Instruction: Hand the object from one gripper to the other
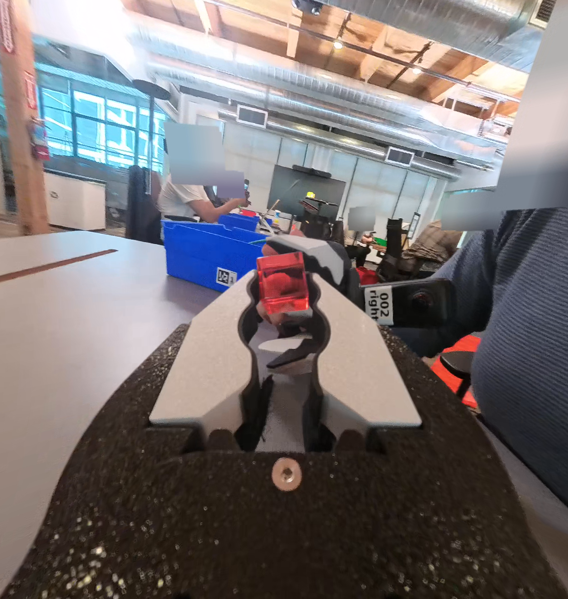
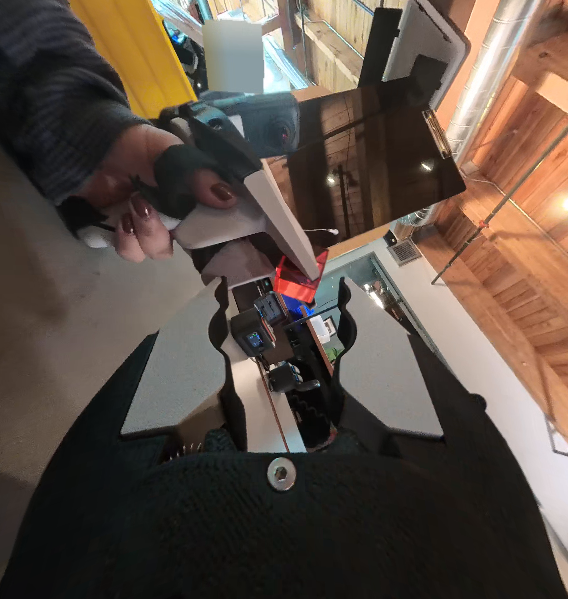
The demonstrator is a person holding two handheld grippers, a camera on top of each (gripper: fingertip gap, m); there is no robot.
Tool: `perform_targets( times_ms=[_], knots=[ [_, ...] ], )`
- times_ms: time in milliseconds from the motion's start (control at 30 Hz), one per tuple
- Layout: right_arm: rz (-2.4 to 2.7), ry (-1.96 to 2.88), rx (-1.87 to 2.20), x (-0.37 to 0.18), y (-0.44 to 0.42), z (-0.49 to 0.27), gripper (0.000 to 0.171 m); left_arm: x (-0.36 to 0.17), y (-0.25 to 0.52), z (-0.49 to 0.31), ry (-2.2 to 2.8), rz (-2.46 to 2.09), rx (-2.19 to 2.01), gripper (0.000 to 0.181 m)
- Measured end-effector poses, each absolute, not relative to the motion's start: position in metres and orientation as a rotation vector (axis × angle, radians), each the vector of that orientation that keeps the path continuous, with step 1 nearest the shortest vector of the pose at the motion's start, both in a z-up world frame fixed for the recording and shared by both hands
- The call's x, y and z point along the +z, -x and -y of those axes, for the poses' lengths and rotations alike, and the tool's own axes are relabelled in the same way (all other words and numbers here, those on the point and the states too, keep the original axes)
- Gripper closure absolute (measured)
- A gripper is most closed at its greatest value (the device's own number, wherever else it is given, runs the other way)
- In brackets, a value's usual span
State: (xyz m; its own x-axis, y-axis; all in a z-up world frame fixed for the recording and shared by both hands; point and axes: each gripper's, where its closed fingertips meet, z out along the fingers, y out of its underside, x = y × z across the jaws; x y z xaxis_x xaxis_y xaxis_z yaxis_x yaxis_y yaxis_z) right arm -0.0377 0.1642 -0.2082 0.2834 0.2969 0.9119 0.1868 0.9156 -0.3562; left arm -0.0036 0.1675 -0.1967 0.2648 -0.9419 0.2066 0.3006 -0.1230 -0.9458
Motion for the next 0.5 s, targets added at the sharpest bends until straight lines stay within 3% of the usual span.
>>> perform_targets(
  times_ms=[333, 500],
  knots=[
    [1.257, 0.404, -0.059, -0.2, 0.034, -0.168, 0.14, -0.197, -0.001, -0.166, 1.251, -0.686, -1.287, 0.155],
    [1.251, 0.46, -0.025, -0.198, 0.035, -0.17, 0.143, -0.195, 0.002, -0.168, 1.235, -0.659, -1.28, 0.155]
  ],
)
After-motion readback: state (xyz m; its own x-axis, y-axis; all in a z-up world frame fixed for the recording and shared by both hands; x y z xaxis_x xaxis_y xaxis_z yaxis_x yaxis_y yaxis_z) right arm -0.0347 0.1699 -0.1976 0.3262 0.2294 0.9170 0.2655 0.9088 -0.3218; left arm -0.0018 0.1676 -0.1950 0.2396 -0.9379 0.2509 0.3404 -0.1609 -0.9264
